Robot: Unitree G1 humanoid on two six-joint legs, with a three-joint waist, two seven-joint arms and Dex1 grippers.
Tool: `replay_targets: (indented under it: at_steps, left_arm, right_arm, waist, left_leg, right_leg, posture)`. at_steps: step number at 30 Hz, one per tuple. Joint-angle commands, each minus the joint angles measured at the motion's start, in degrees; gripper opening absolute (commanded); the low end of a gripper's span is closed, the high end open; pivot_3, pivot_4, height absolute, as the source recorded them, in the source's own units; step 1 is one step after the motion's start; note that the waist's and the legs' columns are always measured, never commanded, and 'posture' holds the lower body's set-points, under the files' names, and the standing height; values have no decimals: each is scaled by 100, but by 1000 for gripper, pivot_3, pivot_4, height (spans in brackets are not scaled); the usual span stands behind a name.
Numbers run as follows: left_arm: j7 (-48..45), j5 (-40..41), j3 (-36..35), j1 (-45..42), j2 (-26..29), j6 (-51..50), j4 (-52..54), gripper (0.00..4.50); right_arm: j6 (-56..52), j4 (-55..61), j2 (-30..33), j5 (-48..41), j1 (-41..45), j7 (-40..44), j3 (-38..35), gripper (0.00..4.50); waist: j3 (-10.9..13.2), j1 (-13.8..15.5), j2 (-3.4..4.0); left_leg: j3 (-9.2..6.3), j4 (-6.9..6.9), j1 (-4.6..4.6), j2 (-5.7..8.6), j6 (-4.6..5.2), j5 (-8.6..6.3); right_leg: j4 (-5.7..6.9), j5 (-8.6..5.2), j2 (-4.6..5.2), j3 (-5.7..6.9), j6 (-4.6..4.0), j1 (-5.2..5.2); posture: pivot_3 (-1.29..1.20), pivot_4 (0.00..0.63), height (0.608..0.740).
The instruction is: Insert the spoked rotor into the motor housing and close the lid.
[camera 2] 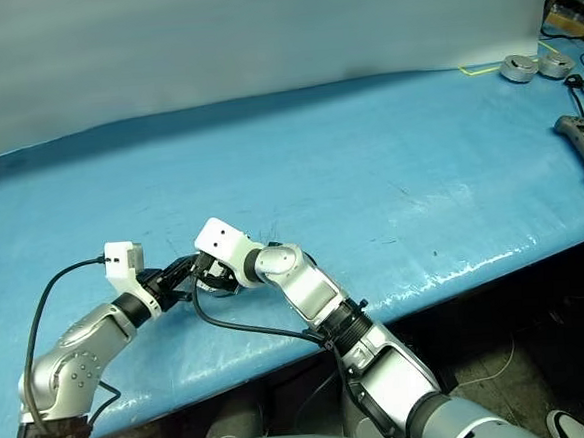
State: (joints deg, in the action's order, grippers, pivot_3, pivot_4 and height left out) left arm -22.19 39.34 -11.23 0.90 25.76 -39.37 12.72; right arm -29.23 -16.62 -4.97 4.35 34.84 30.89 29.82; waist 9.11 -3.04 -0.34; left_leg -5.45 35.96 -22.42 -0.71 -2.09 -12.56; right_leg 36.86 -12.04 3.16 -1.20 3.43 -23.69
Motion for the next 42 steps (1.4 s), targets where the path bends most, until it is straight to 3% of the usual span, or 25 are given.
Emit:
replay_targets:
  at_steps: [1,5,12,21,31,42]
  left_arm:
    - [-188,-113,247,115,60,-200,50,0]
    - [-309,-227,303,108,79,-125,68,0]
    - [-436,-465,370,42,64,-45,57,0]
    - [-583,-649,388,-29,51,16,31,0]
    - [-650,-714,343,-84,38,36,18,0]
    - [-654,-745,311,-54,1,54,34,0]
  right_arm:
    - [-146,-112,8,0,-167,-79,-97,3396]
    - [-193,28,-10,-26,-272,-139,-160,4489]
    - [-687,1500,163,-390,-900,-158,-569,4489]
    - [-2760,3567,-147,-2009,-1856,-398,-1934,4489]
    - [-3416,2733,-1119,-3275,-1980,-1472,-2964,4489]
    - [-3420,2039,-1272,-4580,-1873,-2009,-2958,4489]
  waist:
    - [-3,1,3]
    - [-7,22,4]
    - [-7,85,4]
    - [-3,95,6]
    - [1,96,8]
    - [6,87,14]
  left_leg:
    - [0,-1,0,0,0,0]
    - [0,-1,0,4,0,0]
    - [-1,-3,-7,8,0,0]
    - [-4,-4,-18,10,0,-1]
    - [-4,-10,-24,14,0,-1]
    - [-5,-12,-27,13,1,-1]
  right_leg:
    - [0,0,0,0,0,0]
    - [-2,0,3,-1,-1,1]
    - [-6,-1,8,0,0,-3]
    - [-9,-2,12,3,1,-12]
    - [-15,-5,22,12,-2,-14]
    - [-18,-5,21,14,-1,-15]
  posture:
    - [0,150,740]
    - [0,150,740]
    - [0,150,740]
    - [0,150,740]
    - [0,150,740]
    - [0,150,740]
